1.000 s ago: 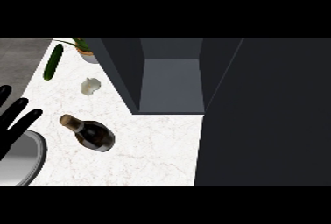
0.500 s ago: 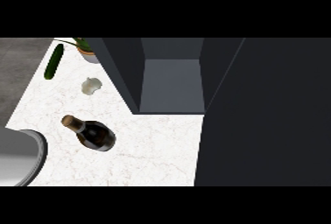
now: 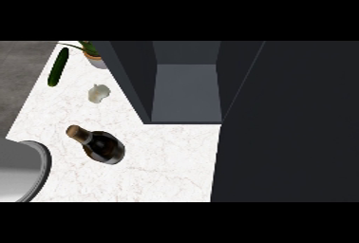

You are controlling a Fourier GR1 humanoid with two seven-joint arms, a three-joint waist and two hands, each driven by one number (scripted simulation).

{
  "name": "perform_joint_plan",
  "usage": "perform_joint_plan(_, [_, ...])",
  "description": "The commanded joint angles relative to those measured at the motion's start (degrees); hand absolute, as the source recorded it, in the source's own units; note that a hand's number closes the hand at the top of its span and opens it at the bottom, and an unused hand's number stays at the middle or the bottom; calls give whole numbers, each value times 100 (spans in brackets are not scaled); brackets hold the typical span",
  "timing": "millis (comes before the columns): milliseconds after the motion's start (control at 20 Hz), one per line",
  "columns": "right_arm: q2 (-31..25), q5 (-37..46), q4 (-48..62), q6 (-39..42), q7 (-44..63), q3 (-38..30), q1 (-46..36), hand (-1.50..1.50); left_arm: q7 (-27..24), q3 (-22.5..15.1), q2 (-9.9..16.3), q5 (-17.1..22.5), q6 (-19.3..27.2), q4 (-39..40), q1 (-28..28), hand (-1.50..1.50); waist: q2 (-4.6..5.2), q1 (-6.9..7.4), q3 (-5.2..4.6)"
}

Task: Pick up the wine, place it into the cabinet and close the cabinet

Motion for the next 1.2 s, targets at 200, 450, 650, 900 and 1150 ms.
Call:
perform_joint_plan(200, [-128,-576,-598,-34,609,-323,-199,-150,434,111,-58,-83,-119,812,-113,-150,7,-37,0])
perform_joint_plan(450, [60,-295,-637,-81,585,-8,-144,-150,254,-134,-393,-1028,-331,1163,-317,-150,10,-54,-2])
perform_joint_plan(650, [24,-357,-529,-26,571,-141,-212,-150,192,211,-323,-1175,-723,2035,-612,-150,13,-54,-2])
perform_joint_plan(900, [70,-245,-668,-160,870,-76,-372,-150,48,346,-404,-1718,-851,2329,-534,-150,5,-31,-2])
perform_joint_plan(1150, [-46,-434,-775,-29,892,-210,-366,-150,-356,162,-630,-2594,-1356,3349,-953,-150,19,-107,-3])
